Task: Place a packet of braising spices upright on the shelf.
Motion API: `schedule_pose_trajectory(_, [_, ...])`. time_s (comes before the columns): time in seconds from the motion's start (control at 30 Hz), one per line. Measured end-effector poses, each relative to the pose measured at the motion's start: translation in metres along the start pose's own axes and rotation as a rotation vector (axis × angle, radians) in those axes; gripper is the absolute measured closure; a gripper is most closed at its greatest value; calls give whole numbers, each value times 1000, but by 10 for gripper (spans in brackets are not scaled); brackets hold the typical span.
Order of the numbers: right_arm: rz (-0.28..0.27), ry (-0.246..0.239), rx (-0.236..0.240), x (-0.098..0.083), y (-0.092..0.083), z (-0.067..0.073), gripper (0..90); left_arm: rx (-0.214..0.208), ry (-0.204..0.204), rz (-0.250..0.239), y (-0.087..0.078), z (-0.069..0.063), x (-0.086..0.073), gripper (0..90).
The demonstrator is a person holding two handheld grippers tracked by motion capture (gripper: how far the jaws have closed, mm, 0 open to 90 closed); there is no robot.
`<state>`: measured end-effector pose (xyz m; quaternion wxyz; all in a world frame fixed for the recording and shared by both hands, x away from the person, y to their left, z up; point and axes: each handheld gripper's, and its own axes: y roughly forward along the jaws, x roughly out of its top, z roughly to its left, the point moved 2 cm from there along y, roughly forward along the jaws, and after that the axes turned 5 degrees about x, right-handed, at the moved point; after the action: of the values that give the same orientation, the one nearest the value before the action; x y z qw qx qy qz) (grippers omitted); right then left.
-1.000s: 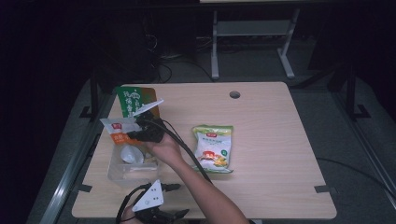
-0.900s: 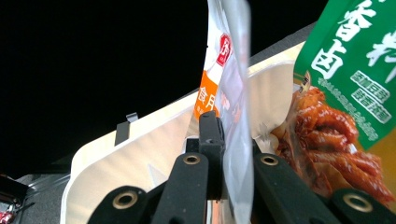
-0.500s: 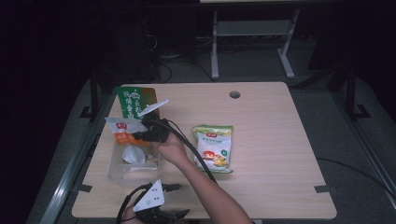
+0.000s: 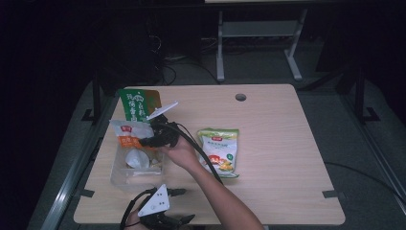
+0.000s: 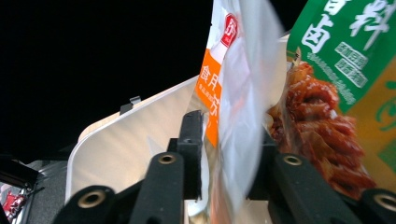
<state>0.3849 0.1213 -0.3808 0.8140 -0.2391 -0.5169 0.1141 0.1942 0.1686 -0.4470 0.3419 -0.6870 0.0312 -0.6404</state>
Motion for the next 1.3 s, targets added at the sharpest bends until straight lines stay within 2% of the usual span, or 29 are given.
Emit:
schedule_pose_trajectory(0.53, [-31, 8, 45, -11, -39, 0, 553, -2, -5, 3, 1, 0, 0, 228])
schedule_pose_trajectory(1.07, [-45, 1, 27, -26, -75, -3, 498, -6, -10, 6, 2, 0, -1, 228])
schedule_pose_trajectory(1.3, [-40, 6, 2, -35, -92, -8, 475, -5, -2, 5, 2, 1, 0, 228])
